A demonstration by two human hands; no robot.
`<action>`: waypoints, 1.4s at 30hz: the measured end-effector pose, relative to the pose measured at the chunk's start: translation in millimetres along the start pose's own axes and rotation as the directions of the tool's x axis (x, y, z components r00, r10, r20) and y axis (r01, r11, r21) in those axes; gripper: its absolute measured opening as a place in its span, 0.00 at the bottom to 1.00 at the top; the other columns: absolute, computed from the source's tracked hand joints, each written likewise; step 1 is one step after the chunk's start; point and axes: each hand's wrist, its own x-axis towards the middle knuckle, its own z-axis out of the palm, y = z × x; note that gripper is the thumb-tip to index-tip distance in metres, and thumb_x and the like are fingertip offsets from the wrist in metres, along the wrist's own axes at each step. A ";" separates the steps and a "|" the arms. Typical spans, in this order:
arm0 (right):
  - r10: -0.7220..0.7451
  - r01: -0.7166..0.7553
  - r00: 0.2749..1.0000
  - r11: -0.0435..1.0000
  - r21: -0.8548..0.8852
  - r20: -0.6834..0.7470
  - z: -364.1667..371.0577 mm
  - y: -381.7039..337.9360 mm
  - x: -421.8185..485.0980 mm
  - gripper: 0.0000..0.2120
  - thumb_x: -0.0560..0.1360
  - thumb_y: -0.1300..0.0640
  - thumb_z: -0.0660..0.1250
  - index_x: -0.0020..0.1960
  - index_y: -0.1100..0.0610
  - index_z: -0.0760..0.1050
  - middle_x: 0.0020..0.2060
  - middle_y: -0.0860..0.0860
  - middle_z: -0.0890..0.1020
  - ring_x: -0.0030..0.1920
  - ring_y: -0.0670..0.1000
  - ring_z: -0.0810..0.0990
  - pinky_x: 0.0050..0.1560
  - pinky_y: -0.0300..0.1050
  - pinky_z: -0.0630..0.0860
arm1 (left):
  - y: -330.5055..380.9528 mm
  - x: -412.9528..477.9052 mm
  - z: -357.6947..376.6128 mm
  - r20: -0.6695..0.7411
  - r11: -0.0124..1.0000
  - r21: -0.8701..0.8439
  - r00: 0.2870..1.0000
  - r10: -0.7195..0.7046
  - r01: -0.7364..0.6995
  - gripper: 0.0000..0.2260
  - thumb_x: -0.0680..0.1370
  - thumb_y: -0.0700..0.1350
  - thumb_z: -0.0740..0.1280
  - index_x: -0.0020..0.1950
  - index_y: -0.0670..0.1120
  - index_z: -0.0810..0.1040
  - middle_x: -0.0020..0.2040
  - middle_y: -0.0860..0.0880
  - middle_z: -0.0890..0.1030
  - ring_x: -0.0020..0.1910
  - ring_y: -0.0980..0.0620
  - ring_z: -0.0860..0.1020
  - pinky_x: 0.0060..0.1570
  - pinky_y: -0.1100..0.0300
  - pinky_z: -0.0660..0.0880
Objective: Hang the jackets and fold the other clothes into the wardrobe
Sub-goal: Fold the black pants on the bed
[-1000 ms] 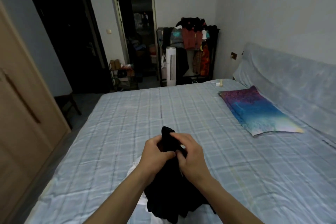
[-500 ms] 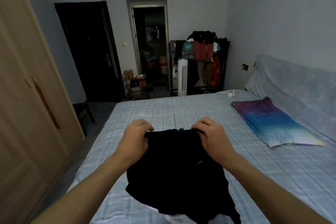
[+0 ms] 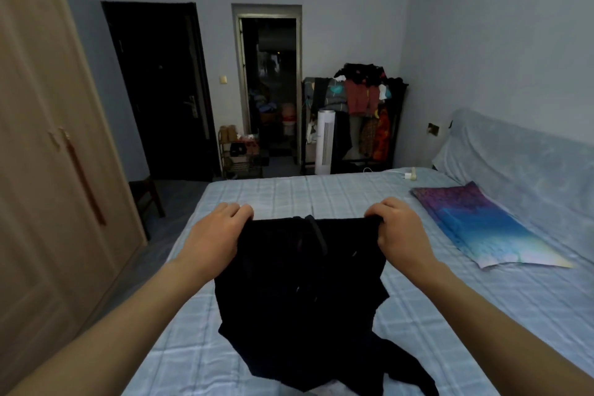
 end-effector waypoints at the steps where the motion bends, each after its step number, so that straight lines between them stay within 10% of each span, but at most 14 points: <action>1: 0.021 -0.021 1.000 1.000 -0.016 0.016 1.3 -0.4 1.2 0.14 0.66 0.74 0.67 0.45 0.59 0.82 0.42 0.53 0.78 0.43 0.54 0.76 0.42 0.49 0.76 | -5.2 -2.5 -0.8 -0.002 0.999 -0.031 1.000 -0.019 0.019 0.05 0.79 0.42 0.66 0.54 0.48 0.73 0.47 0.49 0.76 0.48 0.48 0.73 0.41 0.51 0.73; 12: 0.176 -0.176 0.984 0.982 0.074 -0.003 38.4 5.8 3.3 0.08 0.74 0.70 0.60 0.41 0.59 0.68 0.37 0.54 0.73 0.37 0.56 0.72 0.37 0.47 0.64 | -19.2 0.3 -16.8 -0.138 0.987 -0.157 0.990 -0.003 -0.019 0.07 0.77 0.35 0.69 0.52 0.45 0.78 0.47 0.49 0.76 0.47 0.51 0.71 0.46 0.52 0.74; 29: 0.135 -0.158 0.986 0.944 0.290 0.095 -27.5 5.4 64.6 0.15 0.73 0.73 0.66 0.48 0.55 0.83 0.45 0.50 0.84 0.47 0.47 0.82 0.48 0.38 0.78 | -64.9 12.0 -23.4 0.019 0.966 -0.129 0.974 -0.224 0.225 0.12 0.72 0.30 0.66 0.47 0.46 0.80 0.39 0.49 0.81 0.43 0.45 0.81 0.42 0.52 0.76; 42: 0.143 -0.224 0.932 0.949 0.220 0.334 -37.8 -5.8 72.1 0.11 0.76 0.47 0.71 0.44 0.56 0.82 0.35 0.51 0.84 0.35 0.50 0.83 0.37 0.46 0.78 | -59.9 42.3 -31.3 -0.102 0.876 -0.360 0.920 -0.379 0.321 0.13 0.76 0.30 0.64 0.52 0.45 0.82 0.48 0.48 0.83 0.49 0.52 0.79 0.50 0.63 0.72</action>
